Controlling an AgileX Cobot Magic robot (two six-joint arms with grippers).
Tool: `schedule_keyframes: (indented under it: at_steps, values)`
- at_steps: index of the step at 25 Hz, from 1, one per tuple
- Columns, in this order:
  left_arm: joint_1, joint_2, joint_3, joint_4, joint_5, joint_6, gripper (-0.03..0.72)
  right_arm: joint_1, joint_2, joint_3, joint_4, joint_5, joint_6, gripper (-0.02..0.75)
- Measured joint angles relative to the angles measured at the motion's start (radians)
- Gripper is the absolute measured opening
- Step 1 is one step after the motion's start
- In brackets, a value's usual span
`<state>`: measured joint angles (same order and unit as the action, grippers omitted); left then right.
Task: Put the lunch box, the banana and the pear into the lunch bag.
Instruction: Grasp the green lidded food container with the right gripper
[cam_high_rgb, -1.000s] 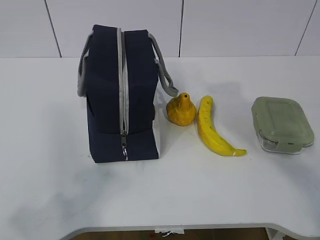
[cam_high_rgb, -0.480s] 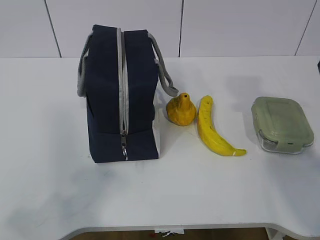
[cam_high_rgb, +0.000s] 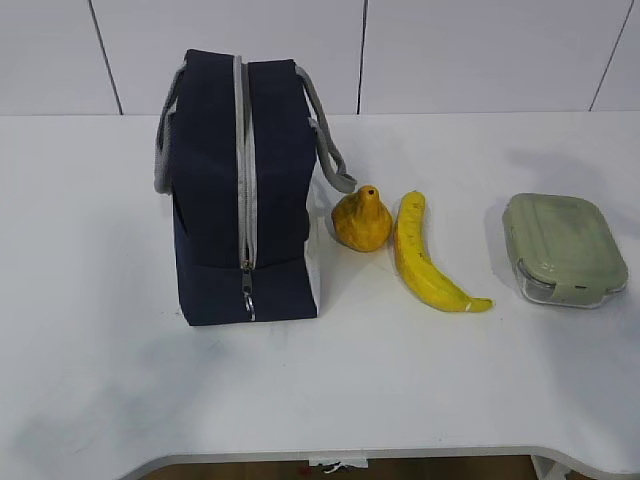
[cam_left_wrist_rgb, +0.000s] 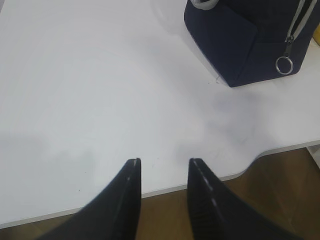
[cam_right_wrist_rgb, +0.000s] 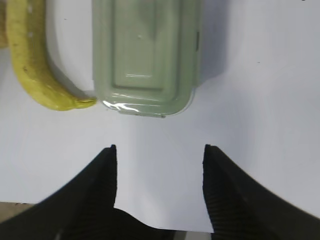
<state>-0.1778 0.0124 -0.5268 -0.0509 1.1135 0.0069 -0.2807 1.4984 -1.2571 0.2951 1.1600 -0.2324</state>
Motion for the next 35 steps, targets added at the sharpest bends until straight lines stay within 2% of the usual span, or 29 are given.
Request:
schedule_keyframes:
  at_steps: [3,9,12,21,31,33,35]
  values:
    - [0.000,0.000,0.000,0.000,0.000,0.000,0.241,-0.067,0.015,-0.003,0.135,0.037,-0.116,0.421]
    - [0.000,0.000,0.000,0.000,0.000,-0.007,0.241,-0.149,0.091,-0.027,0.375,0.060,-0.349,0.421]
    - [0.000,0.000,0.000,0.000,-0.002,-0.007,0.241,-0.172,0.141,-0.045,0.434,0.060,-0.411,0.421]
    - [0.000,0.000,0.000,0.000,-0.002,-0.007,0.241,-0.204,0.294,-0.064,0.460,0.054,-0.469,0.421]
    - [0.000,0.000,0.000,0.000,-0.002,-0.007,0.241,-0.205,0.308,-0.064,0.456,0.054,-0.472,0.421]
    - [0.000,0.000,0.000,0.000,-0.002,-0.007,0.241,-0.205,0.309,-0.066,0.456,0.054,-0.453,0.446]
    - [0.000,0.000,0.000,0.000,-0.002,-0.007,0.241,-0.205,0.317,-0.067,0.456,0.054,-0.444,0.503]
